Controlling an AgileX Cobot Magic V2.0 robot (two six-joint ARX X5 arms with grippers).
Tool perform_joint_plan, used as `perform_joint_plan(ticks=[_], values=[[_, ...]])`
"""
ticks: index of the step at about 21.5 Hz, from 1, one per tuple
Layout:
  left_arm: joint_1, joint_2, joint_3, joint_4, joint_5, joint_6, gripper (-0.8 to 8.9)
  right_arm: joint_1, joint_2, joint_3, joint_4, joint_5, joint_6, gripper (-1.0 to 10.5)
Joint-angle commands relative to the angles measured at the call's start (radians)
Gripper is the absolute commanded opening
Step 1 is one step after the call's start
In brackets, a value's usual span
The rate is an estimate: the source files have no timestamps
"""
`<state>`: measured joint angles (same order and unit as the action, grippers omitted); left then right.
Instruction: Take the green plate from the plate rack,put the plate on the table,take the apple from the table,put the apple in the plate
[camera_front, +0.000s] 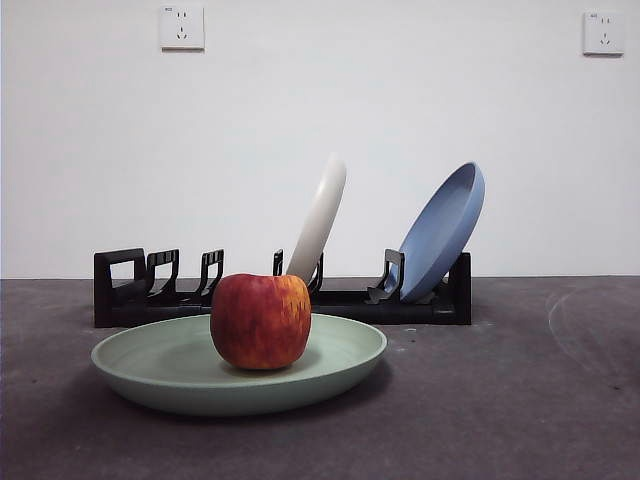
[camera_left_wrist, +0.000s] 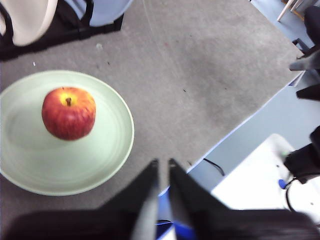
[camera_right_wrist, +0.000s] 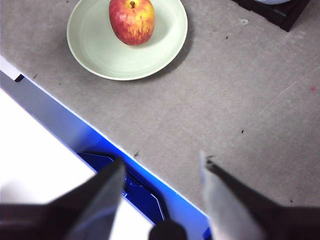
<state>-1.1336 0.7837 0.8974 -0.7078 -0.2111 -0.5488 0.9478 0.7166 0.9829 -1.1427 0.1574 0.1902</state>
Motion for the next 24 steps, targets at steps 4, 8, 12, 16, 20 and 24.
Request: perform_joint_plan(ticks=[4, 8, 12, 16, 20, 24], values=[[-0.024, 0.013, -0.002, 0.009, -0.053, 0.033, -0.08, 0.001, -0.002, -0.007, 0.006, 0.001, 0.002, -0.1], [-0.027, 0.011, -0.002, 0.005, -0.053, 0.064, -0.08, 0.001, -0.001, -0.007, 0.005, 0.021, 0.058, -0.1], [-0.024, 0.011, -0.002, -0.002, -0.052, 0.063, -0.03, 0.001, -0.001, -0.006, 0.007, 0.027, 0.071, 0.0], [-0.023, 0.011, -0.002, -0.002, -0.052, 0.063, -0.03, 0.001, -0.001, -0.006, 0.006, 0.027, 0.071, 0.0], [-0.023, 0.013, -0.002, -0.002, -0.052, 0.063, -0.03, 0.001, -0.001, -0.006, 0.006, 0.027, 0.071, 0.0], [-0.023, 0.004, -0.002, -0.003, -0.049, 0.062, -0.03, 0.001, -0.001, -0.006, 0.006, 0.027, 0.071, 0.0]])
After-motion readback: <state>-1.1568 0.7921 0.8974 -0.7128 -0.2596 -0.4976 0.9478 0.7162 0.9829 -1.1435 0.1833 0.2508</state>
